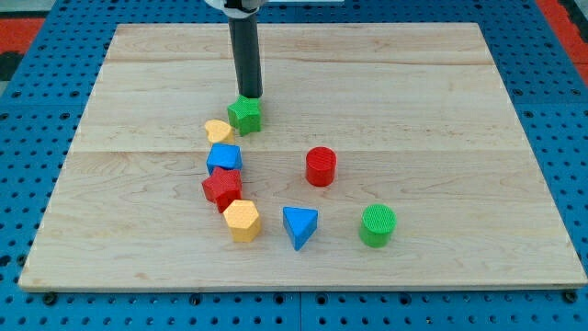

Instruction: Nudge the yellow heart and the blue cube right a bit

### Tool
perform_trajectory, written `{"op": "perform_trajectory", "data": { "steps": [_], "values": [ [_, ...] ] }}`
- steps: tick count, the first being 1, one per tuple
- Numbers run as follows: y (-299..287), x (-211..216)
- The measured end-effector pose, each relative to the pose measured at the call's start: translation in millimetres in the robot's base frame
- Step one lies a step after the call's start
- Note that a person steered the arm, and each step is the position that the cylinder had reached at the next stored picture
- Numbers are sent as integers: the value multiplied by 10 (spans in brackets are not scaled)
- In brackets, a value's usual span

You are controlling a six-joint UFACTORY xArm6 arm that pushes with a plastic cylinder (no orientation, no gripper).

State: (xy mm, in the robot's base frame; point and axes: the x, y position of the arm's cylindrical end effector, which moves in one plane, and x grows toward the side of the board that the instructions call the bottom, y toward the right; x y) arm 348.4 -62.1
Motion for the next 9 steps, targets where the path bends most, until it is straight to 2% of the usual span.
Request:
{"op": "perform_trajectory", "data": {
  "steps": [2,3,4,5,6,8,9],
  "values": [
    [-1,-40],
    [119,-420],
    [-198,-1085],
    [-516,-1259],
    [-761,-786],
    [-822,-773],
    [-1143,-814]
  ]
}}
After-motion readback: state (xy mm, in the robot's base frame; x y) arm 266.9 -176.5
